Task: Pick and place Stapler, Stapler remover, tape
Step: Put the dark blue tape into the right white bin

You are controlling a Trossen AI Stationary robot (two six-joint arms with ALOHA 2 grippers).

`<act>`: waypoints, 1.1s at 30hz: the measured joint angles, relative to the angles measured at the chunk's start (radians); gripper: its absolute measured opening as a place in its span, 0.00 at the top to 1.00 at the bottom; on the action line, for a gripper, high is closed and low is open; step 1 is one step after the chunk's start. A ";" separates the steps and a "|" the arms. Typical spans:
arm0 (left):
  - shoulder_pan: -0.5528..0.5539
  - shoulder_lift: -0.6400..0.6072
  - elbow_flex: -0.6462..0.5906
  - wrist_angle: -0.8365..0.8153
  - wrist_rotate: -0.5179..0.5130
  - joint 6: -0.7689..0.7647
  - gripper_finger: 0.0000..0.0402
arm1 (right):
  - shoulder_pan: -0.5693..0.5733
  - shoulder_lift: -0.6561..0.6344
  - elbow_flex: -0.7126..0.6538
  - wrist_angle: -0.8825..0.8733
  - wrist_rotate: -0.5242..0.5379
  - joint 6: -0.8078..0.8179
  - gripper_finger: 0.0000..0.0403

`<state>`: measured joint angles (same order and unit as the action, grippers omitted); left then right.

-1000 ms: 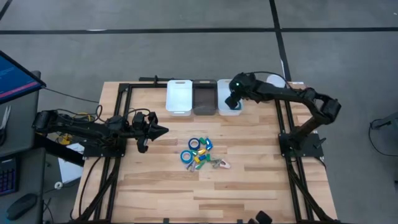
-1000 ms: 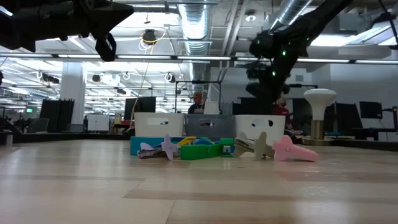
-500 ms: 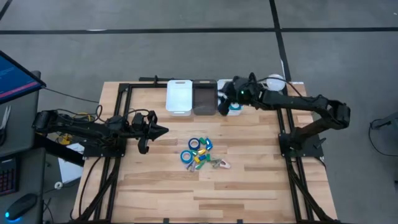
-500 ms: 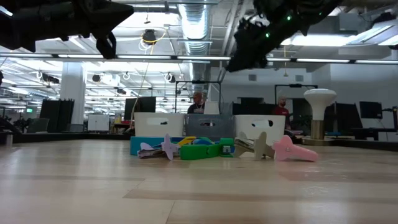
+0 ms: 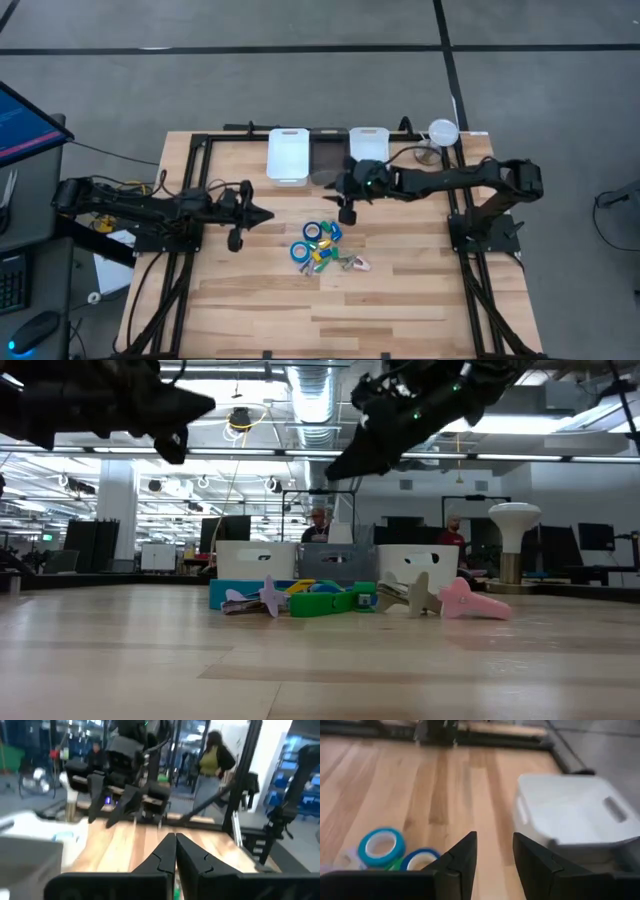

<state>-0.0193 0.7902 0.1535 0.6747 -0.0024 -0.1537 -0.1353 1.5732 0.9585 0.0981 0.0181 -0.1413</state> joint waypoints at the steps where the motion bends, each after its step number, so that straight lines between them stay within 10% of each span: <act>1: 0.004 -0.001 0.000 -0.022 0.007 -0.008 0.99 | 0.005 0.012 0.000 -0.001 0.000 0.000 0.71; 11: 0.026 -0.003 0.000 -0.183 0.172 -0.007 0.99 | 0.020 0.128 0.046 -0.081 -0.065 0.003 0.71; 33: 0.026 -0.004 0.000 -0.256 0.164 0.045 0.99 | 0.097 0.463 0.350 -0.194 -0.073 -0.038 0.71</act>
<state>0.0071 0.7864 0.1532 0.4191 0.1616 -0.1089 -0.0382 2.0360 1.3086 -0.0964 -0.0544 -0.1798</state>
